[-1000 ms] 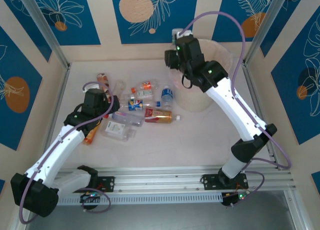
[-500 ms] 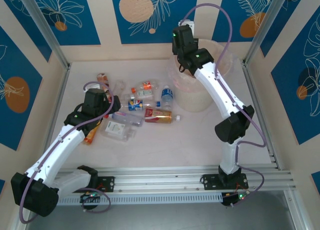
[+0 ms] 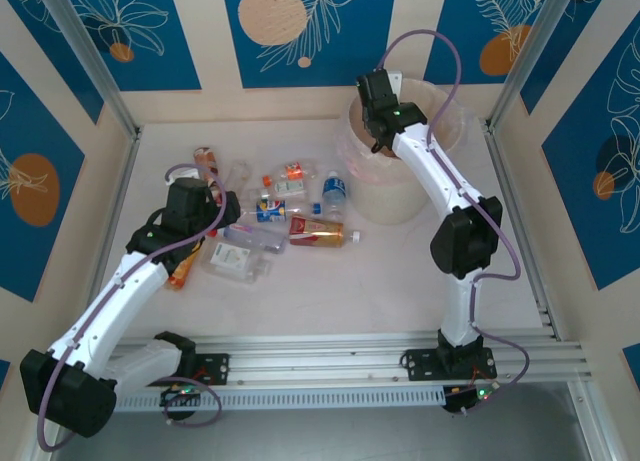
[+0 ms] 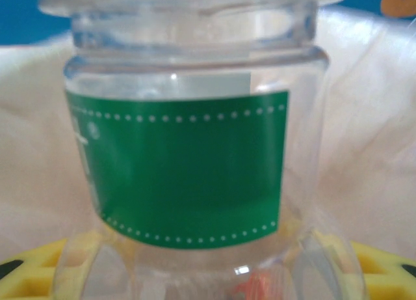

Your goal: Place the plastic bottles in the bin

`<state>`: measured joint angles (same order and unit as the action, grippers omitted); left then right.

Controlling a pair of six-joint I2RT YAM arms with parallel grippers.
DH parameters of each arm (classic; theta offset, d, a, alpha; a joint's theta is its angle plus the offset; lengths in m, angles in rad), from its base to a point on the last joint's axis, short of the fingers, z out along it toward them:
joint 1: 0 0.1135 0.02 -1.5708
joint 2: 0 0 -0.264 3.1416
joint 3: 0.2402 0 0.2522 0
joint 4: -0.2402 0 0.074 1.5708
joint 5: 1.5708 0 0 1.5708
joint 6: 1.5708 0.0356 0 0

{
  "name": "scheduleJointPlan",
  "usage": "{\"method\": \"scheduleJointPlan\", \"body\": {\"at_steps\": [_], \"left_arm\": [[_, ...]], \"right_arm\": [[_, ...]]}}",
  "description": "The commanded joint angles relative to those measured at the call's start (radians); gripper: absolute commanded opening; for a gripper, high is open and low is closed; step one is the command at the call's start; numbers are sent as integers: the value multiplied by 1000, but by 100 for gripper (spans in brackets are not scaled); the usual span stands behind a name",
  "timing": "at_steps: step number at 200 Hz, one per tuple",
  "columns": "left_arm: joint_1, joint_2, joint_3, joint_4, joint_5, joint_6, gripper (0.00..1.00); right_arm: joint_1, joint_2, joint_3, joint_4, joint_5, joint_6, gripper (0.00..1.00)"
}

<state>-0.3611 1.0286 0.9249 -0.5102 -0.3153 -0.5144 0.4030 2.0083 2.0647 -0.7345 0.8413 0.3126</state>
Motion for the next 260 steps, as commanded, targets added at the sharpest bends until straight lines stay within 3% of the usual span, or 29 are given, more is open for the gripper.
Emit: {"method": "scheduleJointPlan", "body": {"at_steps": [1,85,184,260], "left_arm": [[5,-12,22,-2,-10,21,99],[4,-5,37,-7,-19,28,100],[5,-5,37,-14,-29,27,99],[5,-5,38,-16,-37,25,100]], "right_arm": [[-17,-35,-3,-80,-46,66,25],[-74,-7,-50,-259,-185,92,26],[-95,54,-78,-283,-380,65,58],[-73,42,-98,-350,-483,41,66]]}}
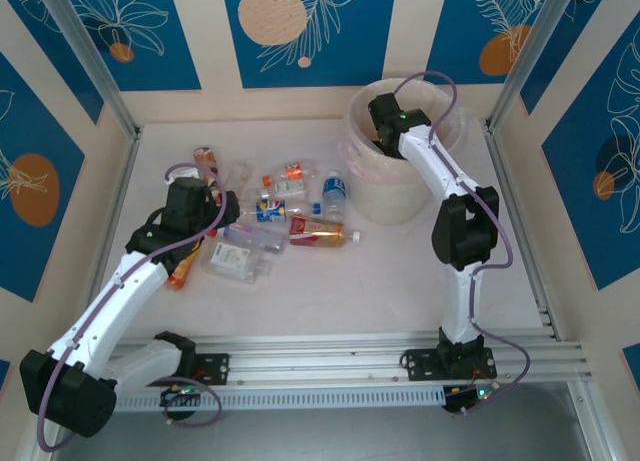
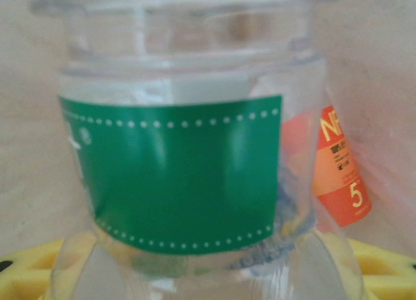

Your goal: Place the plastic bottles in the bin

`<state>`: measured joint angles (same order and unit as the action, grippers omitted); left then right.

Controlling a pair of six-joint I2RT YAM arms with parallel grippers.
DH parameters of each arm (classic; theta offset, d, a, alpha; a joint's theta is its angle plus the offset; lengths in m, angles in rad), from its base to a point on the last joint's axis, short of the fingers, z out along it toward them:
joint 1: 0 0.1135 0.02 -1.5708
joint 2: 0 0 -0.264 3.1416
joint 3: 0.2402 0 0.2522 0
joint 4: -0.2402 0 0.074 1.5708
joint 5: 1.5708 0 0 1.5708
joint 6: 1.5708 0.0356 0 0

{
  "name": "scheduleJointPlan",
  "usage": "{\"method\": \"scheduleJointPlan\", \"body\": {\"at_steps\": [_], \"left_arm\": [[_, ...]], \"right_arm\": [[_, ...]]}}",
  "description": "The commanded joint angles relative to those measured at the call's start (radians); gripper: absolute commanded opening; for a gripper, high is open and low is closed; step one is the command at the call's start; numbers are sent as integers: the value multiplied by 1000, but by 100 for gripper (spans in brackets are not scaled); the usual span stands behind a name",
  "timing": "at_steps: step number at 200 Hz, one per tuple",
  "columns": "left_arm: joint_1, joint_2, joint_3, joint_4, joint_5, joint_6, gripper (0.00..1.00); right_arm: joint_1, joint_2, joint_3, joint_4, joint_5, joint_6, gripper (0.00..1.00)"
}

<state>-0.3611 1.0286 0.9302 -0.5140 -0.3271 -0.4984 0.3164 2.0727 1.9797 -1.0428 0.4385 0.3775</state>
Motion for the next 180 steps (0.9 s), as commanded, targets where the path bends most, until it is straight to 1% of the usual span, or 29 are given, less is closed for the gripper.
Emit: {"method": "scheduleJointPlan", "body": {"at_steps": [1,55,109,123,143,172,180], "left_arm": [[5,-5,33,-12,-26,9,100],[5,-7,30,-14,-30,3,100],[5,-15,28,-17,-36,3,99],[4,-14,29,-17,-39,3,99],[5,-13,29,-15,-40,3,99],[5,-9,29,-9,-32,0,99],[5,-8,30,-9,-30,0,100]], "right_arm": [[13,-23,-12,-42,-85,-24,66],[13,-45,-52,-56,-215,-42,71],[21,-48,-110,-50,-279,-48,70],[28,-52,-103,-59,-268,-51,71],[33,-53,-76,-72,-234,-51,77],[35,-39,4,-98,-154,-47,82],[38,-39,27,-101,-130,-45,85]]}}
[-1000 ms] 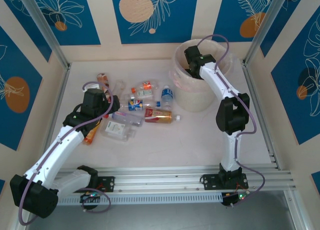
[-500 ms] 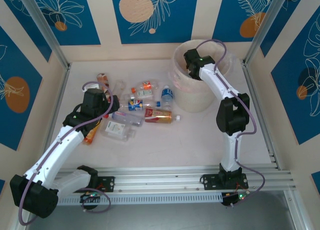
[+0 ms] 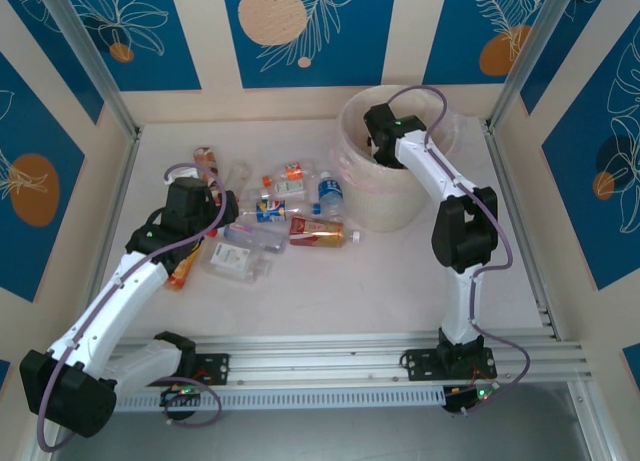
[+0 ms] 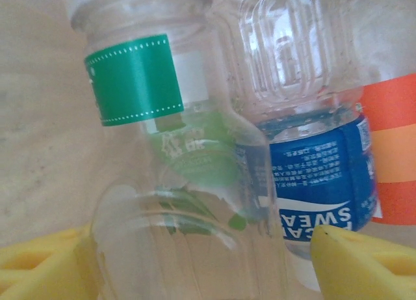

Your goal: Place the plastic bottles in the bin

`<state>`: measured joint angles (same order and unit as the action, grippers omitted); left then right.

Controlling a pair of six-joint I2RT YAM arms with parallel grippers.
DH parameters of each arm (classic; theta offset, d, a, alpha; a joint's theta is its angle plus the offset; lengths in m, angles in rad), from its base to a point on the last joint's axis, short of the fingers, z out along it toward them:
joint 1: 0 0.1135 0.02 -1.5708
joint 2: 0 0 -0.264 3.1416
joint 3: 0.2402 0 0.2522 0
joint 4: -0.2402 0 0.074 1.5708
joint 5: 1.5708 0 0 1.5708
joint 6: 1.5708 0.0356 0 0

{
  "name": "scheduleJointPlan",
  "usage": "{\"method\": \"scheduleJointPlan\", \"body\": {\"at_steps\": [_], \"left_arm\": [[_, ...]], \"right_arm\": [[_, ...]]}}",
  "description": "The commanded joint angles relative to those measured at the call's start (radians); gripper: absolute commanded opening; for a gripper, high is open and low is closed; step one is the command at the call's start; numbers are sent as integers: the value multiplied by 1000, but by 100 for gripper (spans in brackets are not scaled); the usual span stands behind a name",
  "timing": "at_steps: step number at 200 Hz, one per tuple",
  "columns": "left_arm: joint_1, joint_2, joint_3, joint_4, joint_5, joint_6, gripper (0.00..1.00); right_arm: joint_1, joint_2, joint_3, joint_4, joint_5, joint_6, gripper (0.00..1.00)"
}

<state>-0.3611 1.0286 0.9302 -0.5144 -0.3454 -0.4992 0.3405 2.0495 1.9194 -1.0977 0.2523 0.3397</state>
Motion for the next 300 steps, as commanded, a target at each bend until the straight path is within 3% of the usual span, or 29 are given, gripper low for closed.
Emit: {"method": "scheduleJointPlan", "body": {"at_steps": [1,36,106,173,221,244,300], "left_arm": [[4,-8,31,-9,-12,1,99],[5,-5,32,-10,-10,1,100],[8,17,61,-64,-24,18,100],[47,59,69,-175,56,11,99],[80,55,3,-223,111,-62,100],[94,39,-26,-254,106,-90,99],[276,149,69,-363,124,114,99]], "right_arm": [[14,-16,90,-46,60,-6,86],[36,-38,177,-42,183,5,97],[84,-172,215,14,414,14,99],[153,-366,194,72,407,-49,99],[325,-505,107,149,419,-128,99],[399,-558,22,173,367,-136,99],[547,-610,-151,203,388,-100,99]]}}
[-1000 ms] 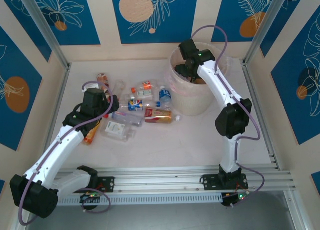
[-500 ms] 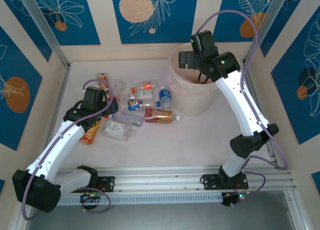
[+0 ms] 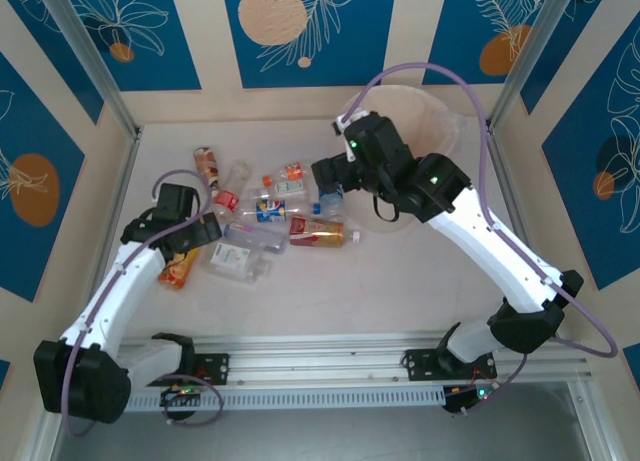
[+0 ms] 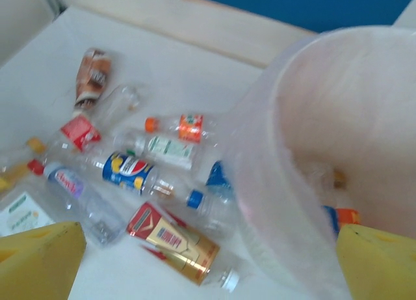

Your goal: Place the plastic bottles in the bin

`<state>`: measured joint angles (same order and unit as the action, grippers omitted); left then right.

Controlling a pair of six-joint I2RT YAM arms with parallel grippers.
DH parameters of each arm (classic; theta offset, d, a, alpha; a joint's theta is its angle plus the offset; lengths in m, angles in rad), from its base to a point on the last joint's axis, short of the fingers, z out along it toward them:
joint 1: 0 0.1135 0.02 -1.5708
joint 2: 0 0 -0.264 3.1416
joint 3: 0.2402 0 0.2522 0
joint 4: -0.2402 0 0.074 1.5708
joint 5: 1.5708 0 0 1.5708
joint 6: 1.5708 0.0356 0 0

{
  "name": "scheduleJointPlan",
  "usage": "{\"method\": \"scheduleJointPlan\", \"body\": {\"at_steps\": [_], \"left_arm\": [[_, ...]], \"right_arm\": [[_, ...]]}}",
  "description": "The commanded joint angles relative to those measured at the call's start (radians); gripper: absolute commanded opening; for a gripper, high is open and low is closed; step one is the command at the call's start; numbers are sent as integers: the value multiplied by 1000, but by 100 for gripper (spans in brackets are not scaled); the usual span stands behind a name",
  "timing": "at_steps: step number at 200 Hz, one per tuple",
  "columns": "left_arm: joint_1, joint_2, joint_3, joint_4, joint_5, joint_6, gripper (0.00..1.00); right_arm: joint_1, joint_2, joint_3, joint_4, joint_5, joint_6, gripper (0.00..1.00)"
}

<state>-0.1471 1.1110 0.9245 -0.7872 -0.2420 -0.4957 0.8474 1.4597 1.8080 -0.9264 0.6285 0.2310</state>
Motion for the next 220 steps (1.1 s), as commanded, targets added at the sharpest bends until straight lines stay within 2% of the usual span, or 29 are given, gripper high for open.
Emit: {"method": "scheduleJointPlan", "body": {"at_steps": [1,49,91,164,220], "left_arm": [[64,71,78,-94,21,114,99],[168,173,78,-130,56,183,94],[204,242,47,-82,176,168,91],[250,340,8,0,127,107,91],[301,379,-12,80,118,56,82]], "right_arm": [[41,-21,-41,33,13,8,99],[65,-58,-110,56,73,23,99],[64,-101,-160,82,101,26,99],[63,-130,-182,89,112,34,99],[62,-120,-180,91,115,39,99]]}}
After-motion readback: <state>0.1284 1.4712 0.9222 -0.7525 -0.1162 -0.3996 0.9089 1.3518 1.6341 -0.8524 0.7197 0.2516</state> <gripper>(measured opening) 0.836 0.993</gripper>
